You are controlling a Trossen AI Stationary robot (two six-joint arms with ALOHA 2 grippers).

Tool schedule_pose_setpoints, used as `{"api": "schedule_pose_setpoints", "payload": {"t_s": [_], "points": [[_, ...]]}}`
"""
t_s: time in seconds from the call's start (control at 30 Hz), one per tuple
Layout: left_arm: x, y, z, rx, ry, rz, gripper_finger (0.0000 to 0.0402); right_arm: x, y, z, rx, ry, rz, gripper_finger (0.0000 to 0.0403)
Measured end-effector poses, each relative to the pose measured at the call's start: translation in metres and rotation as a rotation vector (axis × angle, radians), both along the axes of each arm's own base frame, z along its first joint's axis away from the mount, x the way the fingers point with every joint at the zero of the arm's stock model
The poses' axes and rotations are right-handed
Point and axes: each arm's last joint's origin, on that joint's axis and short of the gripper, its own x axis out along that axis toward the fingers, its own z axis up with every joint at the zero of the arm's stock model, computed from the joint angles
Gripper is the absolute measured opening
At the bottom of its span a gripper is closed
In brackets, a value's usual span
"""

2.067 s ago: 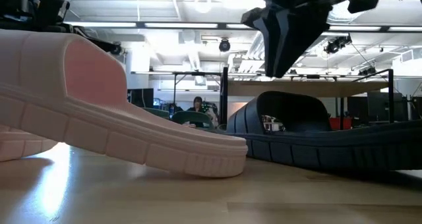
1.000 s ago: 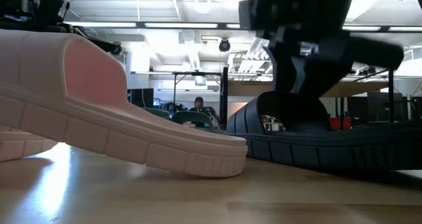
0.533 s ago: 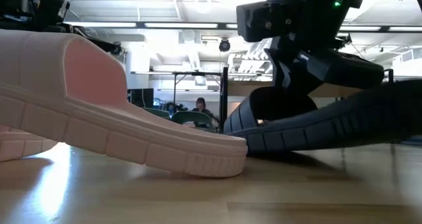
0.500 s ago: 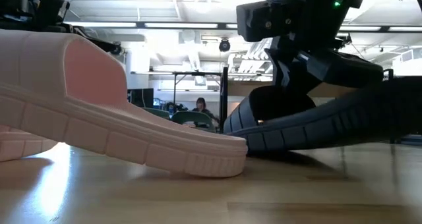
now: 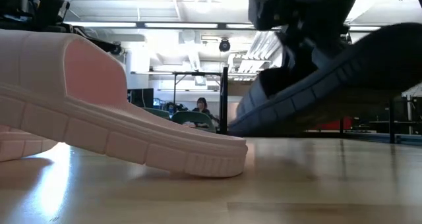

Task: Pick and place slides into the shelf
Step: Put the right black slipper under the shelf

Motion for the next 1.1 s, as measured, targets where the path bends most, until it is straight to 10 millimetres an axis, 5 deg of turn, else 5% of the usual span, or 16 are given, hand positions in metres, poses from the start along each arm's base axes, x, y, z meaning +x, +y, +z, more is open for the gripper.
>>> {"api": "schedule_pose_setpoints", "payload": {"t_s": [0.3, 0.47, 0.77, 1.1], "points": [[0.0, 0.0, 0.0, 0.0, 0.0, 0.0, 0.0001, -0.011, -0.014, 0.023, -0.102, -0.006, -0.117, 0.0001], [0.0, 0.0, 0.0, 0.0, 0.001, -0.001, 0.0001, -0.015, -0.037, 0.014, -0.109, -0.008, -0.233, 0.0001], [0.0, 0.0, 0.0, -0.001, 0.003, -0.003, 0.0001, -0.049, -0.081, -0.03, -0.239, 0.05, -0.427, 0.0], [0.0, 0.0, 0.0, -0.001, 0.003, -0.005, 0.0001, -0.1, -0.106, -0.075, -0.301, -0.037, -0.503, 0.0]]}}
